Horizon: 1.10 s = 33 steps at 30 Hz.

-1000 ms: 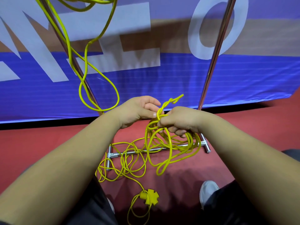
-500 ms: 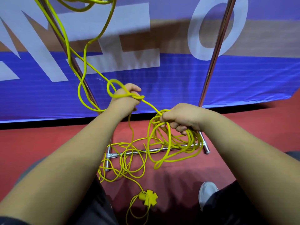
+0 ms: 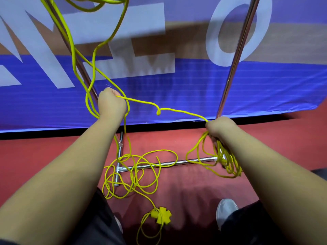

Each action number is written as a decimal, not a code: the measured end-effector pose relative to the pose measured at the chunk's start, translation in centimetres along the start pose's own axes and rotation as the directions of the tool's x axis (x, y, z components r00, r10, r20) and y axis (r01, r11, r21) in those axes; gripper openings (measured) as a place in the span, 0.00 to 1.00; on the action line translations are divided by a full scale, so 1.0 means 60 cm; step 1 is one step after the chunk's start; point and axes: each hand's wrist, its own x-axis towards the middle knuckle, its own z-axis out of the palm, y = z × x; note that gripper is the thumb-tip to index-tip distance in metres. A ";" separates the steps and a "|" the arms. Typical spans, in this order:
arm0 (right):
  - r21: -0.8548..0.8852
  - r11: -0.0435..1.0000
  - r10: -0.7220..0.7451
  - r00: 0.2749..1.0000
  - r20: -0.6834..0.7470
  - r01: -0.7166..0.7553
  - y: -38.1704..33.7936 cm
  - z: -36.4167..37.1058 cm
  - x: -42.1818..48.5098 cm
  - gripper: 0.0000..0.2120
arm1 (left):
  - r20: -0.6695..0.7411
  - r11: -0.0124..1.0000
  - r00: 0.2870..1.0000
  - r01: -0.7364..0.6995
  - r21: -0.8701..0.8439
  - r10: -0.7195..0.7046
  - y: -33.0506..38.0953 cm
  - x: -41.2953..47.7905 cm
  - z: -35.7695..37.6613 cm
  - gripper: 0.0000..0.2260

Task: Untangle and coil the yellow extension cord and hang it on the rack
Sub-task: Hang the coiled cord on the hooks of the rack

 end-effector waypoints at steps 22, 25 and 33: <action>0.658 0.676 -0.573 0.799 0.186 0.332 -0.068 0.000 -0.076 0.14 | 0.881 0.996 0.464 -0.036 -0.086 0.093 -0.038 -0.115 0.094 0.20; 0.634 0.698 -0.580 0.782 0.226 0.334 -0.068 -0.003 -0.081 0.12 | 0.872 0.990 0.481 0.054 -0.129 0.087 -0.046 -0.113 0.100 0.10; 0.508 0.807 -0.477 0.838 0.263 0.300 -0.059 -0.003 -0.044 0.11 | 0.585 0.962 0.800 -0.246 0.115 0.135 -0.040 -0.076 0.092 0.10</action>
